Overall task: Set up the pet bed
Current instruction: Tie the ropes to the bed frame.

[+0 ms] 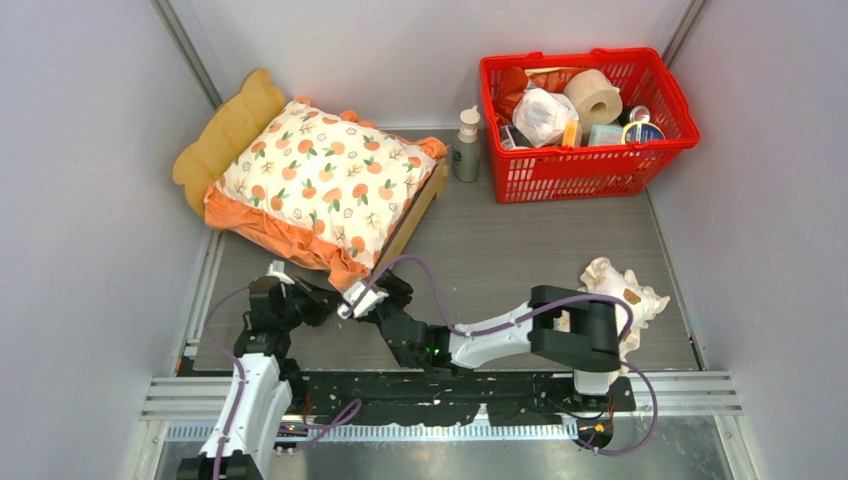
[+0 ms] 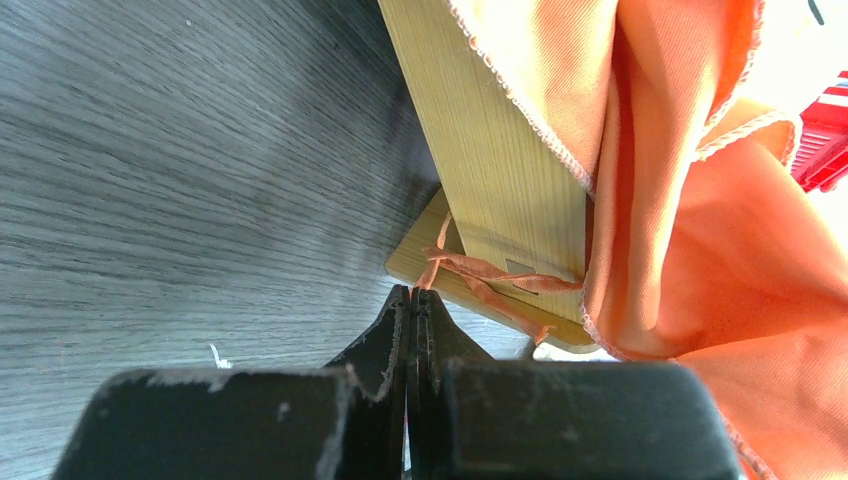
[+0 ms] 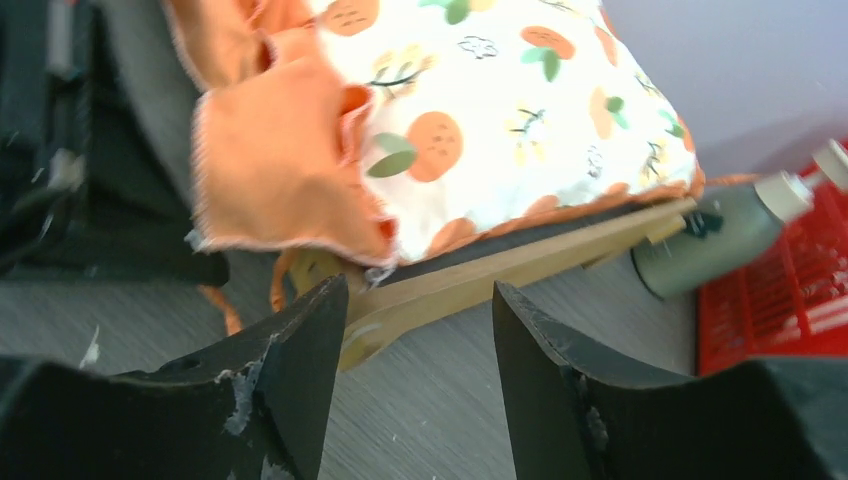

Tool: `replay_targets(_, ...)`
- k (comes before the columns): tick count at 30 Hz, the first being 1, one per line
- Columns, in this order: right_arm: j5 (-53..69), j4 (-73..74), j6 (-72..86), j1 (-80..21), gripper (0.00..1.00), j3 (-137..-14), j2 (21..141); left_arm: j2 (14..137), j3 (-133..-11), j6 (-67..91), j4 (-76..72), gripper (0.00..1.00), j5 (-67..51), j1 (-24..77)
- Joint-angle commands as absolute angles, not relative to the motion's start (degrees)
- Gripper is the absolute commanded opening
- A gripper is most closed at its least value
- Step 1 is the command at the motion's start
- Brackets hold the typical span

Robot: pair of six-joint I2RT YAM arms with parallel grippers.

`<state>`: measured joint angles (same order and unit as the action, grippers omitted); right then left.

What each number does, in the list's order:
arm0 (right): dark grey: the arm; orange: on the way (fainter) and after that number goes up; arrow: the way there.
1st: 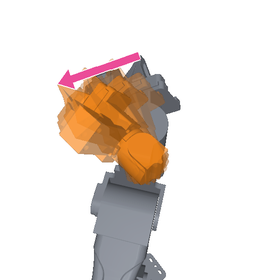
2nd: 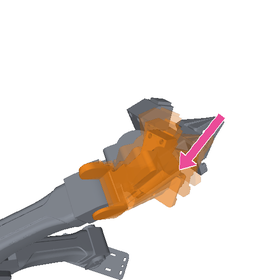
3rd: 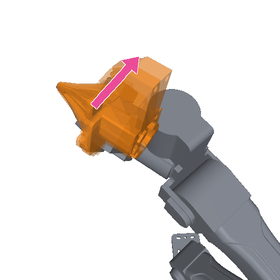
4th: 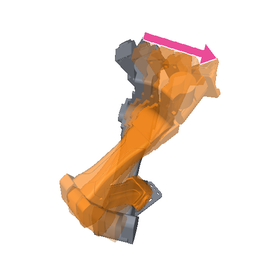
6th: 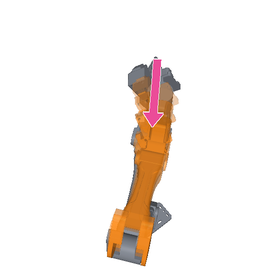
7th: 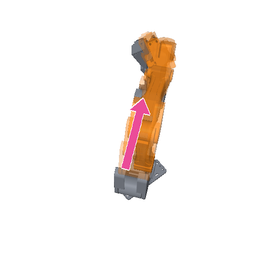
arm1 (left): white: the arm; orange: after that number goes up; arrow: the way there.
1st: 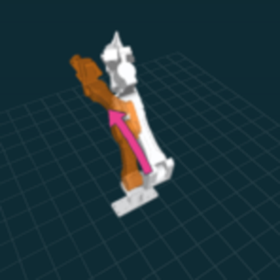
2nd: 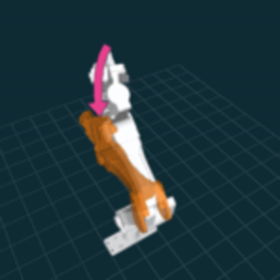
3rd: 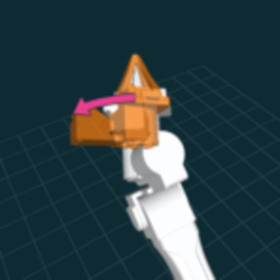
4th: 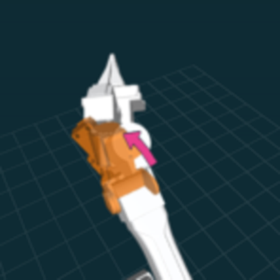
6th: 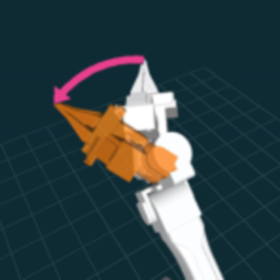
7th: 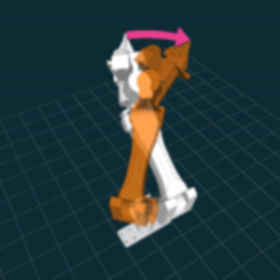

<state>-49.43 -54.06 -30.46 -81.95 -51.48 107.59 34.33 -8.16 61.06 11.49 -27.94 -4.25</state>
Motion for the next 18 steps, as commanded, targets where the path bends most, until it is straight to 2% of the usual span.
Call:
replay_targets(1, -60.8, -32.8, -8.3, -80.9, 0.6, -57.6, 98.1, 33.7, -10.7, 60.0, 11.4, 0.0, -27.7, -4.6)
replay_targets(4, -55.1, -17.4, 11.6, -78.3, 0.56, -60.3, 93.5, 33.7, -10.5, 60.3, 11.1, 0.0, -27.9, -4.5)
replay_targets(5, -52.7, -12.0, 14.4, -76.5, 0.54, -61.7, 93.0, 33.6, -10.4, 60.5, 10.9, 0.0, -28.0, -4.5)
replay_targets(9, -38.1, -7.2, 21.3, -73.3, 0.49, -63.2, 91.6, 33.7, -10.1, 60.7, 10.2, 0.0, -27.8, -4.6)
replay_targets(14, -26.7, -13.6, 11.3, -74.1, 0.48, -57.9, 91.0, 34.1, -11.4, 59.0, 11.7, 0.0, -25.8, -4.6)
replay_targets(18, -23.3, -29.4, -7.1, -76.1, 0.48, -50.0, 91.1, 33.9, -11.6, 58.5, 12.0, 0.0, -25.4, -4.5)
